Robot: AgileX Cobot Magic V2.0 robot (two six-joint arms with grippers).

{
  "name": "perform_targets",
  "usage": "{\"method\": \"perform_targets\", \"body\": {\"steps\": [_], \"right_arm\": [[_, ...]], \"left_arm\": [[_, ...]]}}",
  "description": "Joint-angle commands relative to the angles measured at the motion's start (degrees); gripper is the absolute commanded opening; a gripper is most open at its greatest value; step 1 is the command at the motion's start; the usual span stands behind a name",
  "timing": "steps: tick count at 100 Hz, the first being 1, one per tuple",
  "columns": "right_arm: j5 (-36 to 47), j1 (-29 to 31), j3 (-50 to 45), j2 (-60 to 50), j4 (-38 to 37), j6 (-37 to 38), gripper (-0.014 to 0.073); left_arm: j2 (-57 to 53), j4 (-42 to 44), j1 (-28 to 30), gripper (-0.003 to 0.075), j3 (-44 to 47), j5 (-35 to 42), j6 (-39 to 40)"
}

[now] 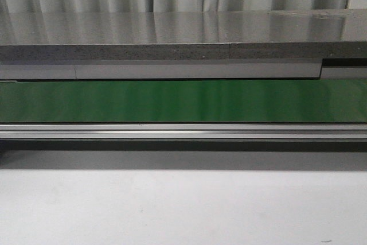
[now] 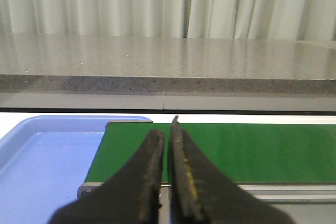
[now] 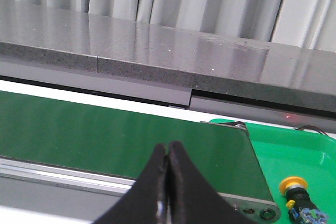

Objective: Move button from right to left
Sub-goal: 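Move the right gripper over the yellow button in the green tray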

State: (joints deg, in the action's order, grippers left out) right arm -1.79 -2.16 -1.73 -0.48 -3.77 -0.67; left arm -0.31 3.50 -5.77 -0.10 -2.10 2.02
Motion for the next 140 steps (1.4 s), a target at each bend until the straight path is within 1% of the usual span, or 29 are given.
{"method": "perform_targets", "body": {"steps": [1, 74, 93, 102, 109, 126, 140], "right_arm": [[5.0, 0.1, 0.0, -1.0, -0.5, 0.0, -0.0059], [5.0, 0.1, 0.0, -1.0, -0.5, 0.0, -0.0059], [8.3, 0.1, 0.2, -1.0, -0.5, 0.0, -0.0059], [8.3, 0.1, 1.6, -1.0, -0.5, 0.0, -0.0059], [6.0, 0.1, 4.0, -1.0, -0.4, 0.0, -0.0059], [-8.1, 0.1, 14.1, 0.3, -0.4, 0.0, -0.0059], [-16.5, 0.1, 22.7, 4.7, -0.4, 0.0, -0.0059]], "left_arm": [[-2.0, -0.1, 0.1, 0.0005, 2.2, 4.2, 0.4], [-2.0, -0.1, 0.1, 0.0005, 2.2, 4.2, 0.4], [-2.0, -0.1, 0.1, 0.0005, 2.2, 4.2, 0.4], [-2.0, -0.1, 0.1, 0.0005, 2.2, 4.2, 0.4], [-2.0, -0.1, 0.1, 0.0005, 2.2, 4.2, 0.4], [-2.0, -0.1, 0.1, 0.0005, 2.2, 4.2, 0.4], [-2.0, -0.1, 0.1, 0.0005, 2.2, 4.2, 0.4]]}}
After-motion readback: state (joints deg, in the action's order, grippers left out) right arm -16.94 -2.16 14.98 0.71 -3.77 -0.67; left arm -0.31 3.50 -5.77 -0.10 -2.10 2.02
